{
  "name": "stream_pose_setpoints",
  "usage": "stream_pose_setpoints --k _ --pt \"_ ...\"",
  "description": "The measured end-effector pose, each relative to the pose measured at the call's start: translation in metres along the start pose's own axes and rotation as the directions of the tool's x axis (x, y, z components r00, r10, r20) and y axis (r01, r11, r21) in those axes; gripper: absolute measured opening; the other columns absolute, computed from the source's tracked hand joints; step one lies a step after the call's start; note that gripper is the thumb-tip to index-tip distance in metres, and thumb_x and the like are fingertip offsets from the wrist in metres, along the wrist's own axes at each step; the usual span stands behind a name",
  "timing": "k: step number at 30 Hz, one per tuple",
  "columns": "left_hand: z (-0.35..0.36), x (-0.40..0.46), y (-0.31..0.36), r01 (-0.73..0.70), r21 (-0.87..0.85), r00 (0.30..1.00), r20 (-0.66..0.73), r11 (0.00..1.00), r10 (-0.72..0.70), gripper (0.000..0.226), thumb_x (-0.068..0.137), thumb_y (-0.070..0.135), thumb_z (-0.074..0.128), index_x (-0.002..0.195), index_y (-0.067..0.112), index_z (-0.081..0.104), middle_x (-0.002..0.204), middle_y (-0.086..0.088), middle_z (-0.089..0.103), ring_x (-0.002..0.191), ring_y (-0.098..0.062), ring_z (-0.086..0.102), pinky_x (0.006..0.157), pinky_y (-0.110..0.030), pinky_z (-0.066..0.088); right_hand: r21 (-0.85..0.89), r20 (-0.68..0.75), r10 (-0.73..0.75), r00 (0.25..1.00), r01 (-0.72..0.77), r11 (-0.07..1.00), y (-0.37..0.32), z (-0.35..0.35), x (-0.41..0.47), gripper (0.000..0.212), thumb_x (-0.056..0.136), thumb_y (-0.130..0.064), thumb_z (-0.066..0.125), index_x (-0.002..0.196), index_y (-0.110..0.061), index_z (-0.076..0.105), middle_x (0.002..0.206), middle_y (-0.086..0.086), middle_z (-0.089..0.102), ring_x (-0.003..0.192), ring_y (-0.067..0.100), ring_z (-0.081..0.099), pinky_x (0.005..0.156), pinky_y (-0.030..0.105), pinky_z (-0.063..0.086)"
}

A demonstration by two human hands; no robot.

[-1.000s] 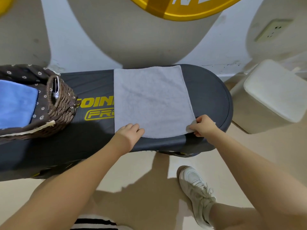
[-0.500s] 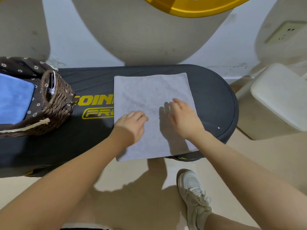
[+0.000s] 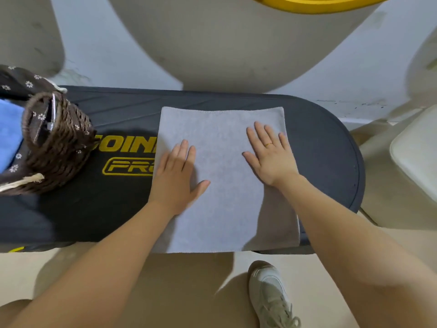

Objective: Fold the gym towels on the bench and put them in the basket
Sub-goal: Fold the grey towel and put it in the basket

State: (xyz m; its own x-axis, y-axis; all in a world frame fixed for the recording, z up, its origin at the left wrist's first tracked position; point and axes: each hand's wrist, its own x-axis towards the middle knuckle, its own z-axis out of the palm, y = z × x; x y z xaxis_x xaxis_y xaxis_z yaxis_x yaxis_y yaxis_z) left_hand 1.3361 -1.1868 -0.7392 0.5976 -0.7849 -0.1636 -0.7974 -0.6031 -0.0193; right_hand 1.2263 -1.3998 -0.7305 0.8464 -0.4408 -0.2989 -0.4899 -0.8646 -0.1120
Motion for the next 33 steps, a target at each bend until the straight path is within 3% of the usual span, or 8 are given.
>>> stream_pose_setpoints --k 6,11,13,19,23,27,30,33 --pt "-0.003 0.000 0.000 0.008 -0.013 0.999 0.041 1.000 -0.007 0.079 0.082 0.062 0.022 0.137 0.006 0.027 0.146 -0.017 0.036 0.135 -0.034 0.036 0.108 -0.045 0.033 -0.104 -0.076 0.243 0.967 -0.250 0.963 0.018 -0.019 0.021 0.064 0.098 -0.048 0.013 0.150 -0.014 -0.003 0.160 0.002 -0.008 0.148 0.020 -0.007 0.117 0.046 -0.009" --pt "0.000 0.002 0.001 0.021 -0.012 0.999 0.026 1.000 -0.021 0.084 0.081 0.063 0.021 0.143 0.007 0.028 0.151 -0.015 0.028 0.140 -0.031 0.028 0.112 -0.043 0.023 -0.060 -0.029 -0.336 0.941 0.334 0.941 -0.025 -0.014 0.026 0.062 0.096 -0.049 0.016 0.151 -0.021 0.010 0.160 0.003 0.000 0.148 0.023 0.002 0.118 0.039 -0.001" --pt "0.000 0.002 0.002 0.028 -0.023 0.999 0.031 0.999 -0.027 0.087 0.080 0.064 0.015 0.147 0.009 0.020 0.155 -0.012 0.018 0.143 -0.028 0.018 0.114 -0.039 0.013 -0.067 0.032 -0.369 0.929 0.370 0.927 -0.026 -0.005 0.026 0.066 0.093 -0.053 0.013 0.151 -0.022 0.009 0.160 0.001 0.001 0.148 0.020 0.002 0.118 0.037 -0.002" --pt "-0.002 0.000 0.001 0.016 -0.034 0.998 0.057 0.999 -0.014 0.089 0.078 0.066 0.003 0.149 0.012 0.006 0.158 -0.009 0.002 0.146 -0.027 0.005 0.117 -0.039 0.005 -0.007 -0.061 0.027 0.998 -0.027 1.000 0.034 0.004 -0.013 0.067 0.095 -0.053 0.010 0.151 -0.018 0.001 0.160 -0.002 -0.003 0.148 0.018 -0.003 0.118 0.043 -0.005" --pt "-0.006 -0.001 0.004 0.047 -0.062 0.997 0.067 0.997 -0.043 0.080 0.089 0.059 0.030 0.149 0.011 0.006 0.158 -0.010 0.001 0.146 -0.026 0.004 0.117 -0.041 0.008 -0.020 -0.023 0.211 0.977 -0.211 0.977 0.050 0.001 -0.056 0.064 0.099 -0.046 0.020 0.151 -0.015 0.001 0.160 0.006 -0.006 0.148 0.024 -0.001 0.118 0.044 0.001" --pt "-0.012 -0.019 0.011 -0.185 -0.152 0.976 -0.144 0.971 0.163 0.049 0.072 0.018 0.056 0.116 -0.002 0.059 0.123 -0.025 0.058 0.106 -0.039 0.061 0.090 -0.045 0.048 -0.158 -0.086 -0.228 0.970 0.213 0.964 0.033 -0.002 -0.106 0.057 0.090 -0.037 0.046 0.140 -0.012 0.038 0.149 0.017 0.035 0.131 0.034 0.044 0.108 0.045 0.035" --pt "-0.009 -0.050 0.016 -0.432 -0.195 0.895 -0.217 0.881 0.391 0.025 0.072 0.019 0.046 0.081 0.005 0.065 0.091 -0.014 0.065 0.074 -0.031 0.065 0.066 -0.033 0.054 -0.175 0.064 -0.442 0.895 0.446 0.878 0.017 0.003 -0.134 0.048 0.085 -0.044 0.044 0.124 -0.016 0.049 0.138 0.010 0.050 0.114 0.027 0.059 0.089 0.035 0.051" --pt "0.006 -0.072 0.014 -0.594 -0.160 0.799 -0.230 0.788 0.556 0.021 0.077 0.031 0.051 0.079 0.011 0.056 0.084 -0.007 0.060 0.071 -0.023 0.055 0.064 -0.029 0.039 -0.216 0.120 -0.449 0.885 0.465 0.859 0.009 0.009 -0.148 0.054 0.079 -0.053 0.045 0.120 -0.019 0.047 0.127 0.005 0.059 0.109 0.023 0.062 0.086 0.031 0.053"
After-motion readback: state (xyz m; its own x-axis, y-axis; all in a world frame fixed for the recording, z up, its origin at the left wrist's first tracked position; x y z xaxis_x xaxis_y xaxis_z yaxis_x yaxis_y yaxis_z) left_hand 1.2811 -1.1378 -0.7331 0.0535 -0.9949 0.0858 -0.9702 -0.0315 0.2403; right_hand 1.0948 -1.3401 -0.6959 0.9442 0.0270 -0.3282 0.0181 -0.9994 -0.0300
